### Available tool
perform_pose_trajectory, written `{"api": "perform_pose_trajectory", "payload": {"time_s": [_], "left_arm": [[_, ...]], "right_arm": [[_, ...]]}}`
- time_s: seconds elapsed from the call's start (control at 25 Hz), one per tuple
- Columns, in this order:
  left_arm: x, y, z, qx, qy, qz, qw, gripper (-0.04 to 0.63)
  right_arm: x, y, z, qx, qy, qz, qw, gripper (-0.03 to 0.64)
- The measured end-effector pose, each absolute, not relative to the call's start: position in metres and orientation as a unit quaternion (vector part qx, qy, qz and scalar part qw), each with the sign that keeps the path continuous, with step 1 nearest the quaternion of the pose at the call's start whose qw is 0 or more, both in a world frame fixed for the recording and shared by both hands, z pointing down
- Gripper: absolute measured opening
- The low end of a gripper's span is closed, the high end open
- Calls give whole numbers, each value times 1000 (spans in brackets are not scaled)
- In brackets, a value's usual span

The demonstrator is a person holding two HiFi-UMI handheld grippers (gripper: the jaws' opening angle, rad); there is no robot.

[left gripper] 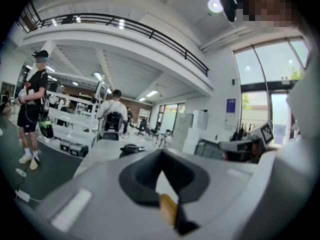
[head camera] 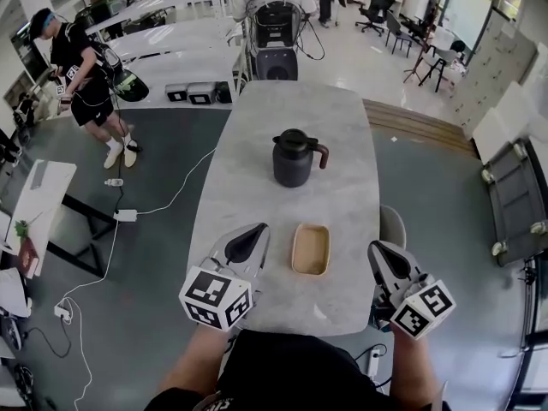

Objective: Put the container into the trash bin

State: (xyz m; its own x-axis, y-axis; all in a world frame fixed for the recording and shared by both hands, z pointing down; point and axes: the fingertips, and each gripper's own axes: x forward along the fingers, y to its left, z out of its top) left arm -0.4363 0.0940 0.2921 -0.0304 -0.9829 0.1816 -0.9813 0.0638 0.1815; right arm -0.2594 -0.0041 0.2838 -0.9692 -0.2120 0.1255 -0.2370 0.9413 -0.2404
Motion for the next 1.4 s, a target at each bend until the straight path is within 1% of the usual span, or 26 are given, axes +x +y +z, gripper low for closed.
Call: {"api": "perform_pose_trajectory", "payload": {"time_s": [0.16, 0.52, 0.92, 1.08, 1.2, 1.32, 1.4], "left_arm": [[-451, 84, 298, 695, -706, -4, 135, 8], [-463, 77, 331, 702, -692, -6, 167, 8], [-461, 69, 400, 701, -676, 5, 228, 8], [-459, 64, 417, 704, -667, 11, 243, 8], [-457, 63, 430, 706, -661, 15, 254, 8], [-458, 65, 442, 705, -658, 17, 266, 8], [-462, 67, 449, 701, -659, 18, 273, 8]], "right_arm": [[-290, -5, 284, 111, -984, 124, 58, -8], [-328, -2, 321, 102, -979, 142, 108, -8], [-341, -10, 426, 123, -955, 183, 200, 0], [-340, -14, 477, 138, -938, 201, 247, 32], [-338, -21, 513, 166, -921, 213, 280, 78], [-337, -24, 537, 189, -908, 218, 303, 109], [-336, -28, 549, 204, -900, 223, 315, 141]]}}
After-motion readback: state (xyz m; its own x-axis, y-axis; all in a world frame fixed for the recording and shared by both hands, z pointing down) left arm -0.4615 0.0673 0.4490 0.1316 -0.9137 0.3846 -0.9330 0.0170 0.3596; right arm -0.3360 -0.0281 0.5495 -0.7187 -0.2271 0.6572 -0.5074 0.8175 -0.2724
